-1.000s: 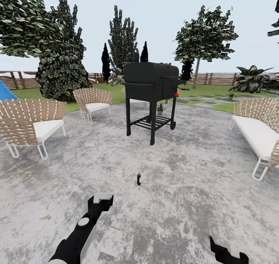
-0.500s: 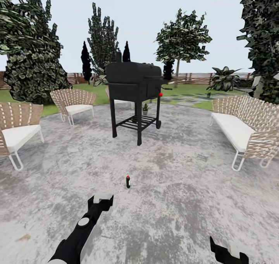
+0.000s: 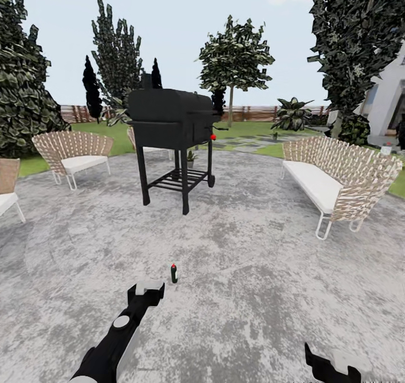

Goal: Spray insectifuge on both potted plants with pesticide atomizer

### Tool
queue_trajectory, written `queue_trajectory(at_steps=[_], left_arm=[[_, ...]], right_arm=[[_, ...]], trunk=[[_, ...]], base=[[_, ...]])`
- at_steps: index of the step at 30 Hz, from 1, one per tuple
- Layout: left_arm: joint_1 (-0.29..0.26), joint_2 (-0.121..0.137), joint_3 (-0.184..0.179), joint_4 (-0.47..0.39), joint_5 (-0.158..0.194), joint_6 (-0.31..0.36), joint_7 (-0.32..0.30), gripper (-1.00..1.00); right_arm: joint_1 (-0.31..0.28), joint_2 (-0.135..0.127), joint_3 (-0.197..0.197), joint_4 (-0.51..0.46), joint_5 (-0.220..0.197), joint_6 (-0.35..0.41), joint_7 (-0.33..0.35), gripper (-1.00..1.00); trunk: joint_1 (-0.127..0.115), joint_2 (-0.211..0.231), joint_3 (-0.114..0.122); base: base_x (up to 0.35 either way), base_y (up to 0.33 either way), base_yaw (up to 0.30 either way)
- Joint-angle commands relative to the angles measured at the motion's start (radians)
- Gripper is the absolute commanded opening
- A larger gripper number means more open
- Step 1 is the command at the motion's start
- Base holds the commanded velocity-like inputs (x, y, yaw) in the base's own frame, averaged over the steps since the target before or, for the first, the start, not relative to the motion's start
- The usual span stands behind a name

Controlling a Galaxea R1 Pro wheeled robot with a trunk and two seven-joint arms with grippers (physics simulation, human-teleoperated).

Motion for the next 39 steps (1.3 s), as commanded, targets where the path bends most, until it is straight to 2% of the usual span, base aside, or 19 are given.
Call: queue_trajectory(at_steps=[1, 29, 39], left_arm=[[0.000, 0.000, 0.002, 0.000, -0.005, -0.003, 0.000, 1.00], [0.000, 0.000, 0.001, 0.000, -0.007, -0.004, 0.000, 1.00], [0.000, 0.000, 0.001, 0.000, -0.007, -0.004, 0.000, 1.00]], right_arm=[[0.000, 0.000, -0.001, 0.001, 0.000, -0.003, 0.000, 1.00], [0.000, 0.000, 0.000, 0.001, 0.000, -0.004, -0.001, 1.00], [0.000, 0.000, 0.000, 0.001, 0.001, -0.004, 0.001, 1.00]], trunk=[[0.000, 0.000, -0.001], [0.000, 0.000, -0.001], [0.000, 0.000, -0.001]], base=[[0.101, 0.119, -0.229], [0.004, 0.006, -0.007], [0.158, 0.143, 0.000]])
